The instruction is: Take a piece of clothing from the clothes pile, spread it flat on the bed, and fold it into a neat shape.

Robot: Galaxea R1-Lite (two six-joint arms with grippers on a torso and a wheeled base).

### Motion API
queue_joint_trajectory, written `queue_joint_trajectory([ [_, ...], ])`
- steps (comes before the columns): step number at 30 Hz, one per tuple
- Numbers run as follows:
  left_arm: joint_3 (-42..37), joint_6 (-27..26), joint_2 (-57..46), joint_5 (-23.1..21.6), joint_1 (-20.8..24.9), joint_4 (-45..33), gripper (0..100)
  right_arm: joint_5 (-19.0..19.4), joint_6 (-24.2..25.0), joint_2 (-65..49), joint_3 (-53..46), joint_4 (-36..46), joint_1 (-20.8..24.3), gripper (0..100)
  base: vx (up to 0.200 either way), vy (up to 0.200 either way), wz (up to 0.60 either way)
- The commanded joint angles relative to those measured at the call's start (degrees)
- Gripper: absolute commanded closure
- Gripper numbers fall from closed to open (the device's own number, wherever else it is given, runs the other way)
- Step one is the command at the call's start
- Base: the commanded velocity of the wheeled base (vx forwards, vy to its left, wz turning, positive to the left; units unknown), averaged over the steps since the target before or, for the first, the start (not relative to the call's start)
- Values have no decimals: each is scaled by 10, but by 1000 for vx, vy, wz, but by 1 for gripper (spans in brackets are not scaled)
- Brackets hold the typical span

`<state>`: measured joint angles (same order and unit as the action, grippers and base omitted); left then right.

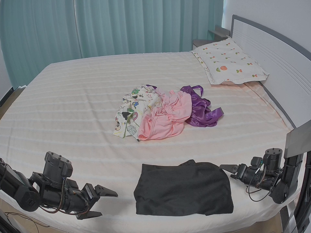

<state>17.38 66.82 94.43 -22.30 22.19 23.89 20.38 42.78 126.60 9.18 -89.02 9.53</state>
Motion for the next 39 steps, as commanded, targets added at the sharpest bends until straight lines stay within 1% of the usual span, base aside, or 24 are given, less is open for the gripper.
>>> queue_joint_trajectory([
  [1, 0, 1, 1, 1, 4, -1, 0, 1, -31, -21, -55, -6, 2, 0, -200, 0, 0],
  [4, -1, 1, 1, 0, 5, 0, 0, 3, -33, -28, -83, -6, 5, 0, -200, 0, 0],
  [10, -2, 0, 1, 0, 4, 0, 0, 1, -32, -25, -92, -2, 8, 0, 0, 0, 0],
  [12, -2, 0, 1, 0, 4, 0, 0, 1, -33, -24, -92, 12, 9, 0, 0, 0, 0],
  [20, -2, 0, 1, 0, 4, 0, 0, 1, -38, -39, -92, 70, 37, 0, 0, 0, 0],
  [27, -2, 0, 1, 0, 4, 0, 0, -2, -50, -30, -92, 82, 53, 0, 0, 0, 0],
  [28, -2, 0, 1, 0, 4, 0, 0, -2, -50, -30, -92, 82, 53, 100, 0, 0, 0],
  [29, -2, 0, 1, 0, 4, -1, 0, -3, -56, -33, -92, 96, 54, 100, 0, 0, 0],
  [30, -2, 0, 1, 1, 4, 0, 0, -3, -68, -50, -92, 131, 49, 100, 0, 0, 0],
  [32, -2, 0, 1, 0, 4, -1, 0, -3, -72, -57, -92, 140, 48, 100, 0, 0, 0],
  [36, -2, 0, 2, 0, 4, -1, 0, -2, -89, -79, -92, 184, 41, 100, 0, 0, 0],
  [39, -2, 0, 2, 0, 4, -1, 0, -2, -90, -79, -92, 186, 41, 100, 0, 0, 0],
])
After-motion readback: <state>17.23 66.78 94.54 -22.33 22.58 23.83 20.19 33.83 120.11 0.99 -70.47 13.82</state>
